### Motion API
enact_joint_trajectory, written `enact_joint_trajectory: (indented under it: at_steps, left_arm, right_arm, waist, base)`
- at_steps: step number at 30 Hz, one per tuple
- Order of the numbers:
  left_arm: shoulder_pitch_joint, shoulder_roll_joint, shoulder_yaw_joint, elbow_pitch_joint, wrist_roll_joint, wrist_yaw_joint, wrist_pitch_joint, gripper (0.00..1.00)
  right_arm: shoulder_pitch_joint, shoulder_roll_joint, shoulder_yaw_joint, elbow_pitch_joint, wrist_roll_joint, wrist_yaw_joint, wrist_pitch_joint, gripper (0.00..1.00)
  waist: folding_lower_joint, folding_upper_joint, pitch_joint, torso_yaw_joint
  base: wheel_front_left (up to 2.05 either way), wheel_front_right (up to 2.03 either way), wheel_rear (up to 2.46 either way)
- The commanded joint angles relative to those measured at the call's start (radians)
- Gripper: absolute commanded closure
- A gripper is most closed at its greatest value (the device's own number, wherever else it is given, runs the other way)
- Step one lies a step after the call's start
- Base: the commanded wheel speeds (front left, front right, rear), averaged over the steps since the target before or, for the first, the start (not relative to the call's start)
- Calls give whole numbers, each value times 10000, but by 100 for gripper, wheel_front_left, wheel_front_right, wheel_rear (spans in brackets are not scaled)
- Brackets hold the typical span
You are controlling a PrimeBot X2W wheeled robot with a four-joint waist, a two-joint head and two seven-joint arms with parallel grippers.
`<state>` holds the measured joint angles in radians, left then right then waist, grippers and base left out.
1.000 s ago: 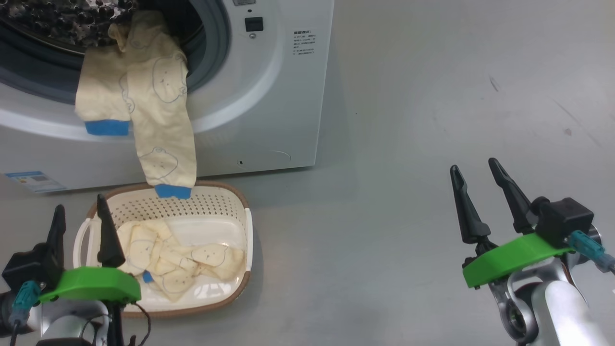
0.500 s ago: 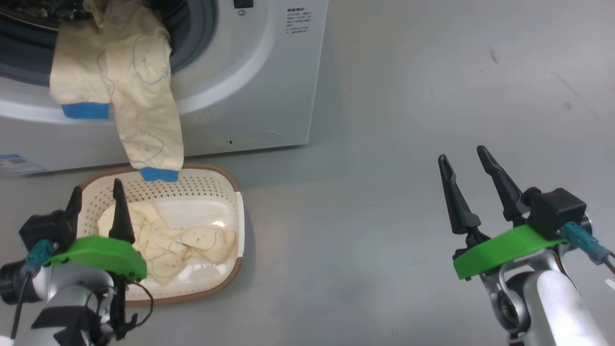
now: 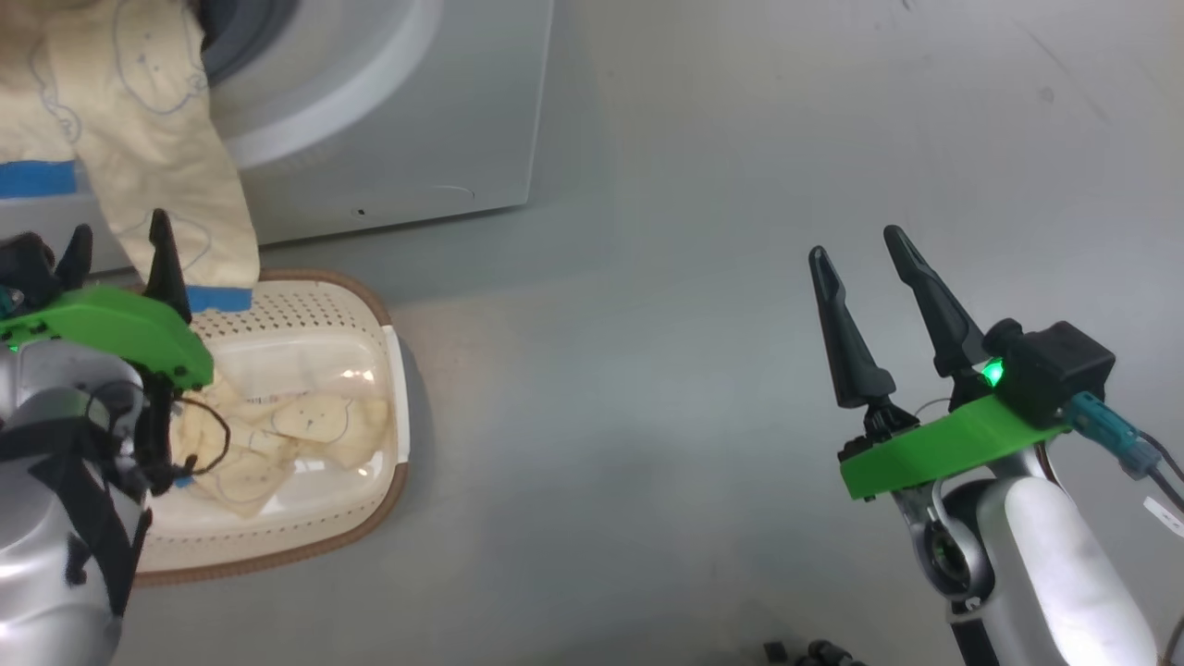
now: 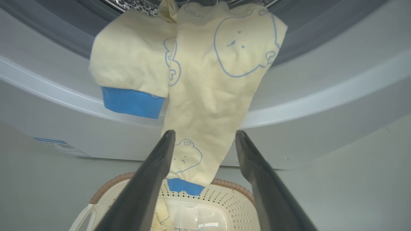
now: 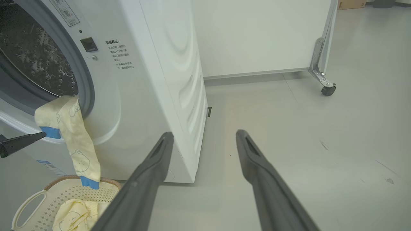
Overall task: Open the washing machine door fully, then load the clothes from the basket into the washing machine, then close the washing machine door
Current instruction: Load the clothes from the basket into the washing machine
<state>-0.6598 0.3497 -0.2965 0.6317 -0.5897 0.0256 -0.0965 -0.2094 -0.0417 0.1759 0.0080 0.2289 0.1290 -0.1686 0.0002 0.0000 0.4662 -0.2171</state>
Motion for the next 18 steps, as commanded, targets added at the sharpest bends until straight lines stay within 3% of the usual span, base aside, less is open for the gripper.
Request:
enact_joint_trajectory:
  at_steps: [1, 9, 18]
  left_arm:
    - [-635, 461, 350, 193, -57, -149, 73, 0]
    - [-2116, 860, 266, 1727, 69, -452, 377, 0]
    - [-3464, 1229, 251, 3472, 320, 118, 514, 0]
  right_arm:
    - [-261, -85, 294, -272, 135, 17, -162, 0]
    - [-519, -85, 507, -167, 387, 17, -432, 0]
    - [-668, -85, 789, -68, 688, 17, -670, 0]
  waist:
    - [-2, 0, 452, -348]
    - [-2, 0, 1159, -846]
    - [-2, 0, 1658, -1268]
  base:
    - [0, 0, 0]
    - [0, 0, 0]
    - [0, 0, 0]
